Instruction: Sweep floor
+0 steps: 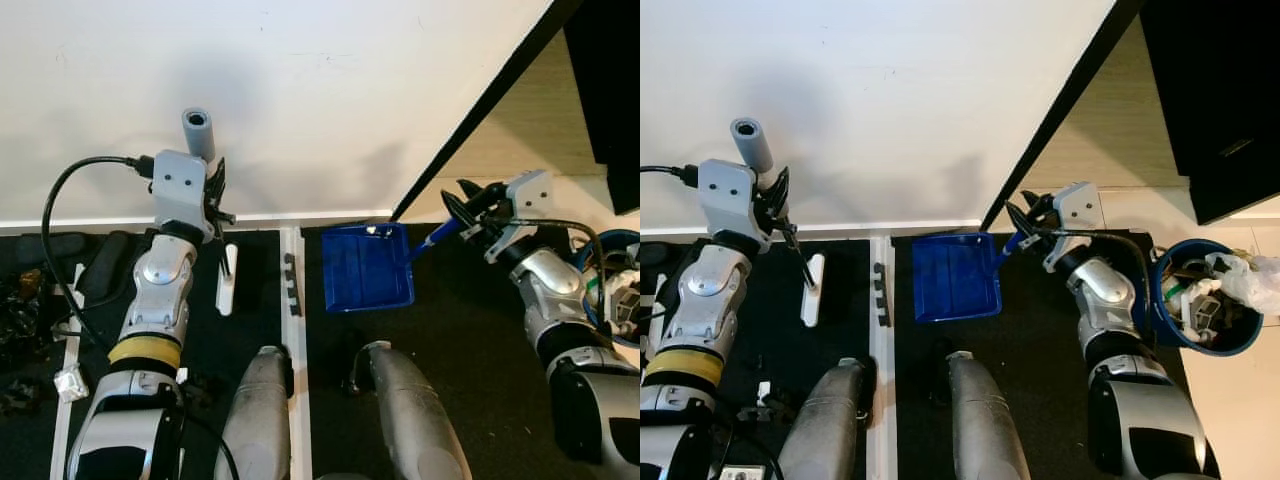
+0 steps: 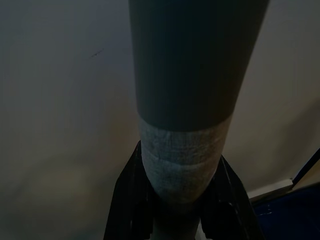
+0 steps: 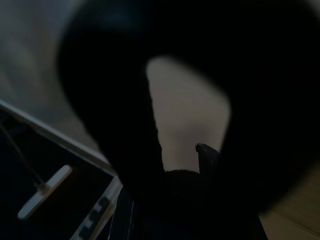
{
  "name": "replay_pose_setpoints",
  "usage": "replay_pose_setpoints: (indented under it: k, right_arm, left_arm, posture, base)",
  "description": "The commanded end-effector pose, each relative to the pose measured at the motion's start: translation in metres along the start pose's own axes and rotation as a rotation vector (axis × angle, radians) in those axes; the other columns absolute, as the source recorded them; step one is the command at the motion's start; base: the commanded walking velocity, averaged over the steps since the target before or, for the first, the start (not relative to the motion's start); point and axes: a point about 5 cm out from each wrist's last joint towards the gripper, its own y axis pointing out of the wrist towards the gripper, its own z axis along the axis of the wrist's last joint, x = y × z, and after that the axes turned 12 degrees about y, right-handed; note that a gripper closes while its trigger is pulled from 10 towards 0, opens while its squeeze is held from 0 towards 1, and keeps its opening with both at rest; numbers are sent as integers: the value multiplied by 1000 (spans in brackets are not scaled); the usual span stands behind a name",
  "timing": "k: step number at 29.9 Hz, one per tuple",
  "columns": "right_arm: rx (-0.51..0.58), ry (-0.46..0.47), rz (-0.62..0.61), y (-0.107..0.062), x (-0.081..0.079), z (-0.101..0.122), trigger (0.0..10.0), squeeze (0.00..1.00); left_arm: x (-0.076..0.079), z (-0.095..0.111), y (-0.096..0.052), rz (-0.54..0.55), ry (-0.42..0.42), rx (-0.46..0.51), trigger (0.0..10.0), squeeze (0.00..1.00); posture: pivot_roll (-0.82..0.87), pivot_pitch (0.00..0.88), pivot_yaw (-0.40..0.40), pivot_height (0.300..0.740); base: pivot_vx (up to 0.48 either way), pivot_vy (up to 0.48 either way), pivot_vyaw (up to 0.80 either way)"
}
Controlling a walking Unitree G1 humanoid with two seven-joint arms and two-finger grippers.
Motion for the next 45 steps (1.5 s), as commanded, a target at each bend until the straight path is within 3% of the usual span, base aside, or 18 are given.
replay_pose_setpoints:
  k: [1, 3, 10, 23, 27, 31, 35, 36, 41, 42, 45]
  right_arm:
    - [-116, 123, 27, -11, -6, -27, 10000, 0]
    - [-115, 118, -17, -17, 15, -13, 10000, 0]
    - [-161, 69, -70, -29, 35, -3, 10000, 0]
    - [-194, 2, -2, -26, 31, -1, 10000, 0]
    - [-172, 22, -6, -20, 24, -4, 10000, 0]
    - [-200, 61, 21, -17, 2, -28, 10000, 0]
    - [-200, 82, 23, -17, -6, -35, 10000, 0]
    - [-198, 102, 13, -19, -11, -43, 10000, 0]
    - [-195, 111, 1, -21, -14, -47, 10000, 0]
    - [-195, 111, -24, -23, -15, -50, 10000, 0]
    - [-197, 103, -56, -26, -13, -52, 10000, 0]
  left_arm:
    - [7, -8, -4, -26, -20, -34, 10000, 0]
    - [4, -8, -3, -23, -21, -36, 10000, 0]
    - [8, -10, -2, -45, -28, -45, 10000, 0]
    - [9, -9, 3, -57, -24, -45, 10000, 0]
    - [11, -9, 3, -57, -19, -50, 10000, 0]
    - [23, -10, 4, -72, -21, -66, 10000, 0]
    - [29, -9, 5, -79, -24, -69, 10000, 0]
    - [40, -6, 7, -88, -46, -66, 10000, 0]
    - [50, -4, 9, -105, -57, -62, 10000, 0]
    - [70, 2, 14, -143, -87, -59, 10000, 0]
    - [90, 14, 20, -160, -155, -45, 10000, 0]
  posture:
    - [120, 366, -92, 740]
    - [117, 360, -90, 740]
    - [115, 359, -84, 740]
    - [115, 357, -84, 740]
    - [114, 354, -89, 740]
    - [114, 350, -93, 740]
    - [117, 350, -93, 740]
    - [119, 351, -93, 740]
    - [119, 351, -89, 740]
    - [111, 359, -80, 740]
    - [111, 359, -80, 740]
  base:
    - [0, 0, 0]
    - [0, 0, 0]
    - [0, 0, 0]
    - [0, 0, 0]
    - [0, 0, 0]
    - [0, 0, 0]
    - [0, 0, 0]
    - [0, 0, 0]
    - [0, 0, 0]
    - [0, 0, 0]
    - [0, 0, 0]
